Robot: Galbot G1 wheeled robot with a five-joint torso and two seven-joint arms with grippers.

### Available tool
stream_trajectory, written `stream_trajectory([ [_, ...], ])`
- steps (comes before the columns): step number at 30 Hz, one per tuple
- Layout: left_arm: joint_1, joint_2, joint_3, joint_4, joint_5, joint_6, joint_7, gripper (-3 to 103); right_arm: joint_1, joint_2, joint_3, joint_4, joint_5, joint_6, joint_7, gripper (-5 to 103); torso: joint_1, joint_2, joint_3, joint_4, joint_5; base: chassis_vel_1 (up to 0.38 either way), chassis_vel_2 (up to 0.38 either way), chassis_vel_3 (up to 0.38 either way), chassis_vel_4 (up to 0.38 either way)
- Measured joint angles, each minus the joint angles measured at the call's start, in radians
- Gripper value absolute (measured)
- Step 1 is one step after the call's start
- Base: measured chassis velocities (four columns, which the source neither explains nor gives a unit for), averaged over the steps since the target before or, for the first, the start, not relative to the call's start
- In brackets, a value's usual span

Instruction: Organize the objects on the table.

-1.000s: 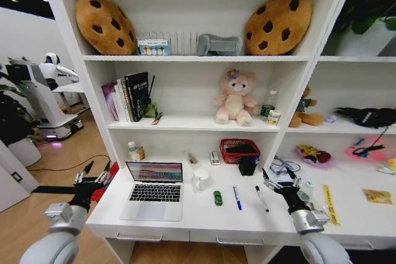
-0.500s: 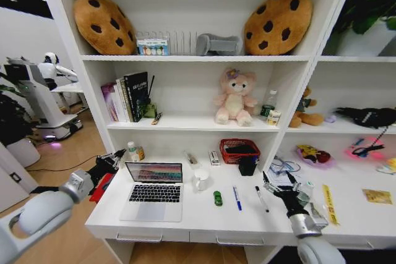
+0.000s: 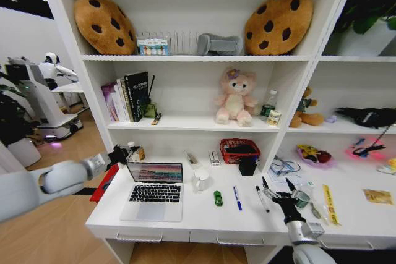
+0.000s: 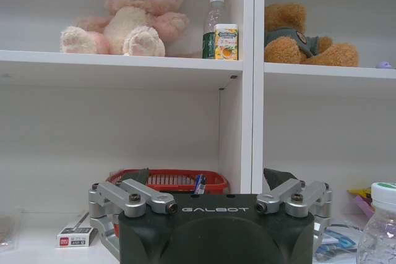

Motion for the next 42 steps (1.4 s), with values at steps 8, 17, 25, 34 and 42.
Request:
stream_trajectory([
  [8, 0.230, 0.121, -0.159, 0.074, 0.004, 0.024, 0.004, 0, 0.001, -0.011, 0.018, 0.012, 0.014, 0.000, 0.005, 100, 0.000, 0.000, 0.000, 0.0000, -0.0004, 0.000, 0.000, 0.000, 0.000],
  [17, 0.245, 0.038, -0.070, -0.034, 0.069, 0.050, -0.007, 0, 0.002, -0.017, 0.032, 0.018, 0.035, -0.002, 0.023, 100, 0.000, 0.000, 0.000, 0.0003, -0.0004, 0.000, 0.000, 0.000, 0.000],
  [25, 0.343, -0.087, -0.040, -0.141, 0.181, 0.068, -0.048, 0, 0.018, -0.015, 0.020, 0.020, 0.036, -0.013, 0.045, 100, 0.000, 0.000, 0.000, 0.0005, -0.0003, 0.000, 0.000, 0.000, 0.000],
  [34, 0.626, -0.177, -0.058, -0.178, 0.347, 0.063, -0.062, 0, -0.005, -0.017, 0.035, 0.035, 0.047, -0.016, 0.067, 100, 0.000, 0.000, 0.000, 0.0003, -0.0009, 0.000, 0.000, 0.000, 0.000],
  [42, 0.488, -0.328, -0.040, -0.200, 0.294, 0.029, -0.081, 17, -0.035, -0.038, 0.047, 0.045, 0.057, -0.012, 0.066, 100, 0.000, 0.000, 0.000, -0.0001, 0.0000, 0.000, 0.000, 0.000, 0.000],
])
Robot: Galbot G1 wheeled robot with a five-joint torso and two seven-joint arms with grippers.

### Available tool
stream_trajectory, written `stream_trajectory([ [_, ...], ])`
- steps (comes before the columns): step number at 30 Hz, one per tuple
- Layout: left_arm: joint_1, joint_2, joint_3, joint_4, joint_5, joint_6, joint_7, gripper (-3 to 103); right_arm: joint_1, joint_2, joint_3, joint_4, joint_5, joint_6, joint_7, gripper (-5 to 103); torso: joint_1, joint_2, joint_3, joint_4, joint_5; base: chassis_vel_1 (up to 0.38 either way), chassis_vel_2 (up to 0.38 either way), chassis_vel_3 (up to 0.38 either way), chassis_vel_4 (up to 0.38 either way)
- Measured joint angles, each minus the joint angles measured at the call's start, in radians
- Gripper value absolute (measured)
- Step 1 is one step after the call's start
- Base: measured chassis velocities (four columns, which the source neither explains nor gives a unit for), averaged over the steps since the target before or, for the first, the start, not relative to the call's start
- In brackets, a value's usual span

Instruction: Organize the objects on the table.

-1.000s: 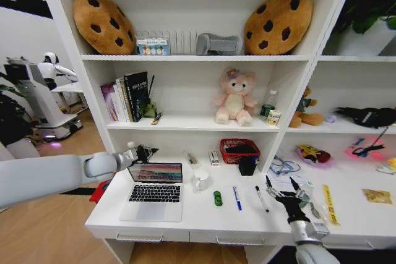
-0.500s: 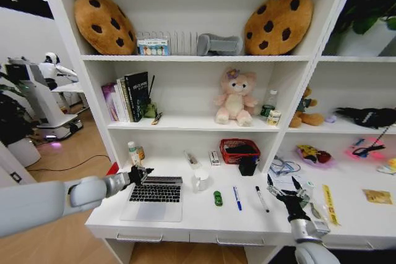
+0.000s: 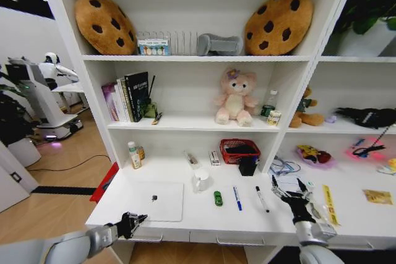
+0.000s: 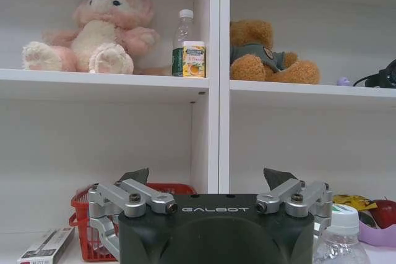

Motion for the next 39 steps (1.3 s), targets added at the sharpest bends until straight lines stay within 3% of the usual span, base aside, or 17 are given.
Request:
stream_trajectory([
  [1, -0.049, -0.063, 0.002, -0.015, -0.025, -0.005, -0.023, 23, 0.003, 0.001, -0.008, 0.005, -0.001, 0.000, -0.001, 100, 0.000, 0.000, 0.000, -0.0004, -0.0001, 0.000, 0.000, 0.000, 0.000],
  [2, -0.049, -0.063, 0.002, -0.015, -0.025, -0.005, -0.023, 23, 0.003, 0.001, -0.008, 0.005, -0.001, 0.000, -0.001, 100, 0.000, 0.000, 0.000, -0.0004, -0.0001, 0.000, 0.000, 0.000, 0.000],
  [5, -0.208, -0.267, 0.109, -0.066, -0.075, -0.003, -0.032, 39, 0.007, 0.001, -0.026, 0.015, -0.003, -0.005, -0.003, 100, 0.000, 0.000, 0.000, 0.0001, 0.0006, 0.000, 0.000, 0.000, 0.000],
  [6, -0.208, -0.267, 0.109, -0.066, -0.075, -0.003, -0.032, 39, 0.007, 0.001, -0.026, 0.015, -0.003, -0.005, -0.003, 100, 0.000, 0.000, 0.000, 0.0001, 0.0006, 0.000, 0.000, 0.000, 0.000],
  [8, -0.321, -0.406, 0.163, -0.083, -0.087, 0.007, -0.017, 44, 0.003, -0.003, -0.032, 0.019, -0.007, -0.006, -0.005, 100, 0.000, 0.000, 0.000, 0.0010, -0.0012, 0.000, 0.000, 0.000, 0.000],
  [9, -0.321, -0.406, 0.163, -0.083, -0.087, 0.007, -0.017, 44, 0.003, -0.003, -0.032, 0.019, -0.007, -0.006, -0.005, 100, 0.000, 0.000, 0.000, 0.0010, -0.0012, 0.000, 0.000, 0.000, 0.000],
  [10, -0.336, -0.427, 0.167, -0.085, -0.089, 0.007, -0.015, 49, 0.002, -0.004, -0.033, 0.019, -0.008, -0.006, -0.005, 100, 0.000, 0.000, 0.000, 0.0012, -0.0013, 0.000, 0.000, 0.000, 0.000],
  [11, -0.378, -0.495, 0.173, -0.091, -0.101, 0.006, -0.009, 60, -0.003, -0.008, -0.035, 0.019, -0.011, -0.006, -0.006, 100, 0.000, 0.000, 0.000, 0.0010, -0.0009, 0.000, 0.000, 0.000, 0.000],
  [12, -0.378, -0.495, 0.173, -0.091, -0.101, 0.006, -0.009, 60, -0.003, -0.008, -0.035, 0.019, -0.011, -0.006, -0.006, 100, 0.000, 0.000, 0.000, 0.0010, -0.0009, 0.000, 0.000, 0.000, 0.000],
  [13, -0.431, -0.589, 0.178, -0.098, -0.124, 0.005, -0.005, 66, -0.011, -0.012, -0.039, 0.019, -0.015, -0.006, -0.009, 100, 0.000, 0.000, 0.000, 0.0006, 0.0006, 0.000, 0.000, 0.000, 0.000],
  [15, -0.558, -0.784, 0.187, -0.121, -0.206, 0.021, -0.010, 77, -0.028, -0.028, -0.042, 0.028, -0.020, -0.004, -0.016, 100, 0.000, 0.000, 0.000, 0.0002, -0.0006, 0.000, 0.000, 0.000, 0.000],
  [16, -0.635, -0.897, 0.193, -0.121, -0.236, 0.029, -0.022, 77, -0.035, -0.038, -0.048, 0.036, -0.027, -0.004, -0.020, 100, 0.000, 0.000, 0.000, 0.0003, -0.0003, 0.000, 0.000, 0.000, 0.000],
  [17, -0.635, -0.897, 0.193, -0.121, -0.236, 0.029, -0.022, 77, -0.035, -0.038, -0.048, 0.036, -0.027, -0.004, -0.020, 100, 0.000, 0.000, 0.000, 0.0003, -0.0003, 0.000, 0.000, 0.000, 0.000],
  [19, -0.702, -0.997, 0.191, -0.120, -0.267, 0.039, -0.034, 88, -0.037, -0.041, -0.062, 0.042, -0.045, -0.008, -0.022, 100, 0.000, 0.000, 0.000, 0.0002, -0.0003, 0.000, 0.000, 0.000, 0.000],
  [25, -0.749, -1.100, 0.160, -0.117, -0.321, 0.044, -0.038, 100, -0.055, -0.036, -0.095, 0.061, -0.062, -0.016, -0.031, 100, 0.000, 0.000, 0.000, 0.0002, -0.0002, 0.000, 0.000, 0.000, 0.000],
  [30, -0.700, -1.097, 0.134, -0.098, -0.345, -0.006, 0.000, 100, -0.070, -0.038, -0.111, 0.080, -0.093, -0.018, -0.041, 100, 0.000, 0.000, 0.000, 0.0003, -0.0001, 0.000, 0.000, 0.000, 0.000],
  [39, -0.688, -1.087, 0.134, -0.094, -0.340, -0.013, 0.004, 100, -0.083, -0.040, -0.125, 0.088, -0.098, -0.021, -0.049, 100, 0.000, 0.000, 0.000, 0.0003, -0.0005, 0.000, 0.000, 0.000, 0.000],
])
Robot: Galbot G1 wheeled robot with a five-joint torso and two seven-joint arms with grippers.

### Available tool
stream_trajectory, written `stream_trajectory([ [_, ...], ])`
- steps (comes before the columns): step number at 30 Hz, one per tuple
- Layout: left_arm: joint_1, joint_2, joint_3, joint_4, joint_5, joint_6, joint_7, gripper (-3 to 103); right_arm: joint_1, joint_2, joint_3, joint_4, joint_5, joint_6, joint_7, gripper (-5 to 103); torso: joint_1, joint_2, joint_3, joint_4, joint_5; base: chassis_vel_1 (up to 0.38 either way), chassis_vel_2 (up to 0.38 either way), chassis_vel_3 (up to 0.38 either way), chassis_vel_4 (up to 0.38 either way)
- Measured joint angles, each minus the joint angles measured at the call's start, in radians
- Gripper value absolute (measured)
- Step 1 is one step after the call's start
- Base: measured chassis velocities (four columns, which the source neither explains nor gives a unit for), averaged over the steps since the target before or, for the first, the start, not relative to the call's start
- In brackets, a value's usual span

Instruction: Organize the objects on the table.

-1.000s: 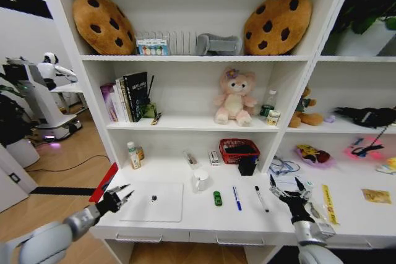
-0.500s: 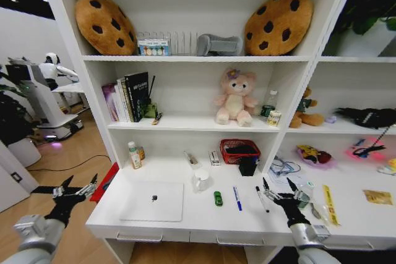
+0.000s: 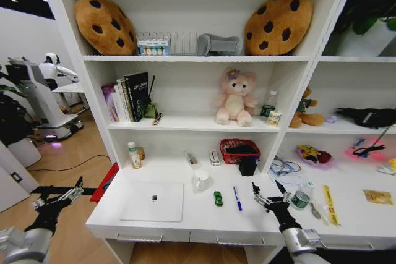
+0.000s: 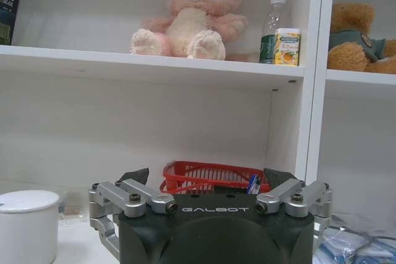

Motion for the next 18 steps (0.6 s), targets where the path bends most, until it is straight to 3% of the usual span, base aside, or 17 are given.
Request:
stream_trajectory([
  [5, 0.000, 0.002, 0.001, 0.000, 0.001, 0.000, 0.000, 100, 0.000, 0.009, -0.045, -0.012, -0.015, 0.012, -0.027, 100, 0.000, 0.000, 0.000, -0.0001, 0.0000, 0.000, 0.000, 0.000, 0.000],
  [10, 0.000, 0.004, 0.002, 0.000, 0.003, 0.000, 0.000, 100, 0.037, -0.020, -0.167, -0.081, -0.088, 0.028, -0.038, 100, 0.000, 0.000, 0.000, 0.0000, 0.0002, 0.000, 0.000, 0.000, 0.000],
  [18, 0.001, 0.006, 0.002, 0.000, 0.003, 0.000, 0.001, 100, 0.160, -0.038, -0.345, -0.169, -0.078, 0.012, -0.025, 100, 0.000, 0.000, 0.000, 0.0001, 0.0001, 0.000, 0.000, 0.000, 0.000],
])
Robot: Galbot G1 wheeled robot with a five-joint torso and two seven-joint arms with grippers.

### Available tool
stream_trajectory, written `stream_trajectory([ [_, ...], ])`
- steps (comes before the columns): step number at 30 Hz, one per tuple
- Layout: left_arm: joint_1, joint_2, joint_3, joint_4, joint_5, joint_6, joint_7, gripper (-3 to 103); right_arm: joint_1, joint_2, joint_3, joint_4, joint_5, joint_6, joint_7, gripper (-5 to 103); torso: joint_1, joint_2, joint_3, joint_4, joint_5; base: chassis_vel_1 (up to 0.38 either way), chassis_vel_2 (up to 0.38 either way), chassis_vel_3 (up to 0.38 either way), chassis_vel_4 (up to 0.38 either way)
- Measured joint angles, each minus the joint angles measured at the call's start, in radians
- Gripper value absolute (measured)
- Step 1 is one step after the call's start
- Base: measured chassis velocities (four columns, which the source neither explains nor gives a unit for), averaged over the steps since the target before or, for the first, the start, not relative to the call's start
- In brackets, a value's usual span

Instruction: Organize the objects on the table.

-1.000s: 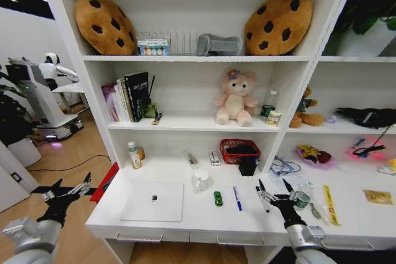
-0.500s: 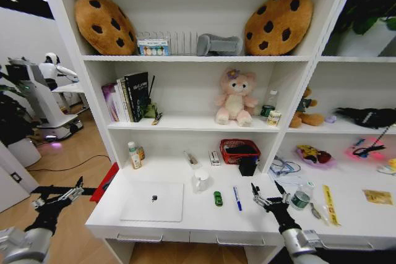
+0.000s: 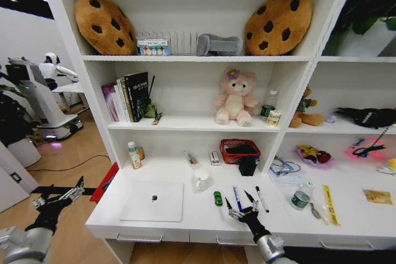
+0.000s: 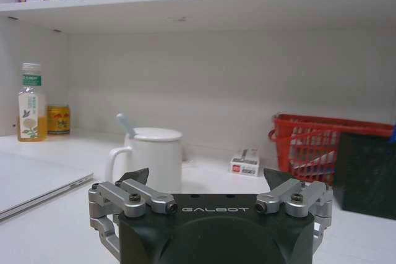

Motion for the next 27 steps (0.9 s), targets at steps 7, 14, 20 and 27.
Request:
stream_trajectory([
  [7, 0.000, 0.001, 0.000, 0.000, 0.000, 0.000, 0.000, 100, 0.109, 0.015, -0.121, -0.085, 0.007, -0.018, 0.034, 100, 0.000, 0.000, 0.000, 0.0000, 0.0000, 0.000, 0.000, 0.000, 0.000],
  [14, 0.000, 0.001, 0.001, 0.000, 0.001, 0.000, 0.000, 100, 0.182, 0.060, -0.177, -0.155, 0.037, -0.044, 0.091, 100, 0.000, 0.000, 0.000, 0.0000, -0.0001, 0.000, 0.000, 0.000, 0.000],
  [20, 0.000, 0.001, 0.001, 0.000, 0.001, 0.000, 0.000, 100, 0.203, 0.107, -0.200, -0.210, 0.034, -0.054, 0.127, 100, 0.000, 0.000, 0.000, -0.0001, 0.0001, 0.000, 0.000, 0.000, 0.000],
  [27, 0.000, 0.002, 0.001, 0.000, 0.001, 0.000, 0.000, 100, 0.201, 0.133, -0.193, -0.220, 0.015, -0.062, 0.154, 93, 0.000, 0.000, 0.000, -0.0001, -0.0002, 0.000, 0.000, 0.000, 0.000],
])
